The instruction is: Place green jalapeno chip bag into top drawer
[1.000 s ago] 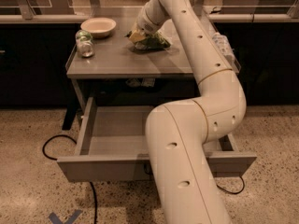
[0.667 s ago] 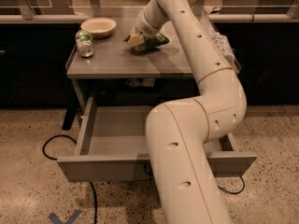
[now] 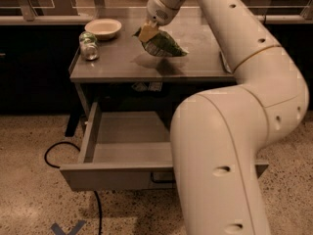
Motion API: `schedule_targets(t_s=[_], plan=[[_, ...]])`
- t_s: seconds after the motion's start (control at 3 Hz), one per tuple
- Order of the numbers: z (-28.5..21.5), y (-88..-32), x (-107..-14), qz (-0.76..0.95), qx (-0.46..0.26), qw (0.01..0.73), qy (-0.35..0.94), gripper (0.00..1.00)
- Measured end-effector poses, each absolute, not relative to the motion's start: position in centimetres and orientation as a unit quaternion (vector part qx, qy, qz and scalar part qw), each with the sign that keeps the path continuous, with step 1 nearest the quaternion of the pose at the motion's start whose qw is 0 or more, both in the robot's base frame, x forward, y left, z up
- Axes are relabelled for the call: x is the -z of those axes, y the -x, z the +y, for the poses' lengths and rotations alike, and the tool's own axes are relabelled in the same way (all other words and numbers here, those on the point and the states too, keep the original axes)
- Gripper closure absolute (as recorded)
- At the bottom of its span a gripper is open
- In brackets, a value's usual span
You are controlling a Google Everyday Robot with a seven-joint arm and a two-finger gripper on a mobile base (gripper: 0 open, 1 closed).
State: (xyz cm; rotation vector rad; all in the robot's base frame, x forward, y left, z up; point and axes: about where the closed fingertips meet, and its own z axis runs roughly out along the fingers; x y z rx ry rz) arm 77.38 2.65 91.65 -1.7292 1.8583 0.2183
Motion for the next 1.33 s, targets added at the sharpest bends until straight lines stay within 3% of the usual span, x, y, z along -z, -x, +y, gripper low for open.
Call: schedule_targets(t_s=[0.67,1.33], plan=[[1.3,-71.1,-97.4,0.71,-0.022,0.275,0.648,1.0],[-0.1,-70.5,-97.4,0.716,-0.033,0.27,0.643,1.0]])
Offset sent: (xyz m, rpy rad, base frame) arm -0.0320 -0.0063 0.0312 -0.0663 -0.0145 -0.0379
